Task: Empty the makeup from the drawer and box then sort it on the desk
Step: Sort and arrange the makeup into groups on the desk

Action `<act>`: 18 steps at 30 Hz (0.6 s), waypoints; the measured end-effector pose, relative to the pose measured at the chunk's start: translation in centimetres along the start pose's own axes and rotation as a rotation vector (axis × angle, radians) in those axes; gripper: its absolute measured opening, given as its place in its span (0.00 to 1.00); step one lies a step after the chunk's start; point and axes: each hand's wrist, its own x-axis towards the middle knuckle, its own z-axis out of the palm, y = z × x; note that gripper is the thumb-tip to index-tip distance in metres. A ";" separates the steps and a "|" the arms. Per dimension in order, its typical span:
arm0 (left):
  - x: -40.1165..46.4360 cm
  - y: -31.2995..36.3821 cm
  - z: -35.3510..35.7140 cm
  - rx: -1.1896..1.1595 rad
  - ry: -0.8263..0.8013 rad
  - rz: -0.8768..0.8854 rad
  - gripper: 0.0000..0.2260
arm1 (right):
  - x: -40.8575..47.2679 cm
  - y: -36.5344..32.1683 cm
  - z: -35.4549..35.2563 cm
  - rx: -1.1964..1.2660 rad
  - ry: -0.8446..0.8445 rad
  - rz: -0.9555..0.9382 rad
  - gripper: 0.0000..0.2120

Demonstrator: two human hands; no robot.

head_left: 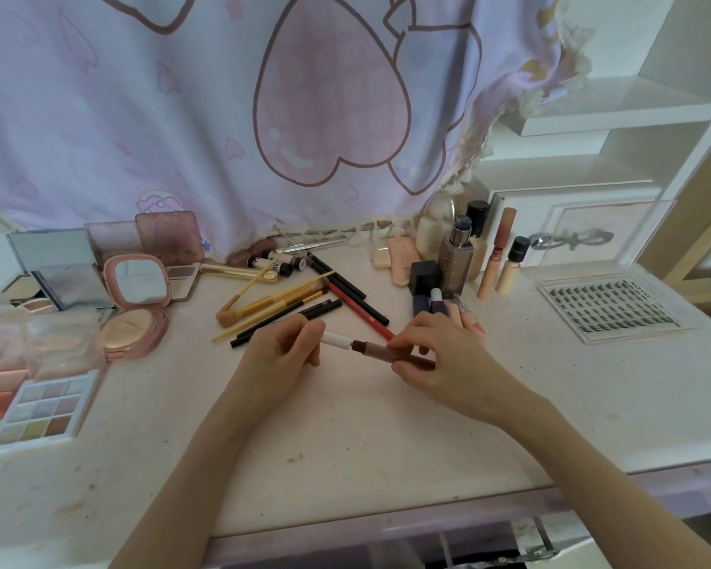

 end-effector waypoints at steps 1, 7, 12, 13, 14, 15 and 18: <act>0.0 0.0 0.0 -0.022 0.004 0.005 0.13 | 0.0 0.0 0.0 0.004 -0.009 0.001 0.08; 0.0 -1.0 0.1 0.012 -0.075 0.029 0.09 | -0.7 2.1 -2.1 0.376 0.155 0.118 0.08; -0.2 -1.7 0.9 0.518 -0.249 0.219 0.24 | -1.8 5.2 -4.2 0.596 0.475 0.297 0.12; -0.2 -1.8 1.0 0.606 -0.284 0.223 0.28 | -1.9 5.9 -4.5 0.599 0.517 0.330 0.11; -0.2 -1.8 1.1 0.675 -0.317 0.215 0.31 | -1.9 6.6 -4.7 0.594 0.555 0.359 0.11; -0.2 -1.7 1.2 0.720 -0.343 0.207 0.36 | -2.0 7.2 -4.8 0.583 0.590 0.384 0.10; 0.0 -1.6 1.3 0.776 -0.380 0.189 0.43 | -1.6 8.7 -5.1 0.549 0.673 0.450 0.08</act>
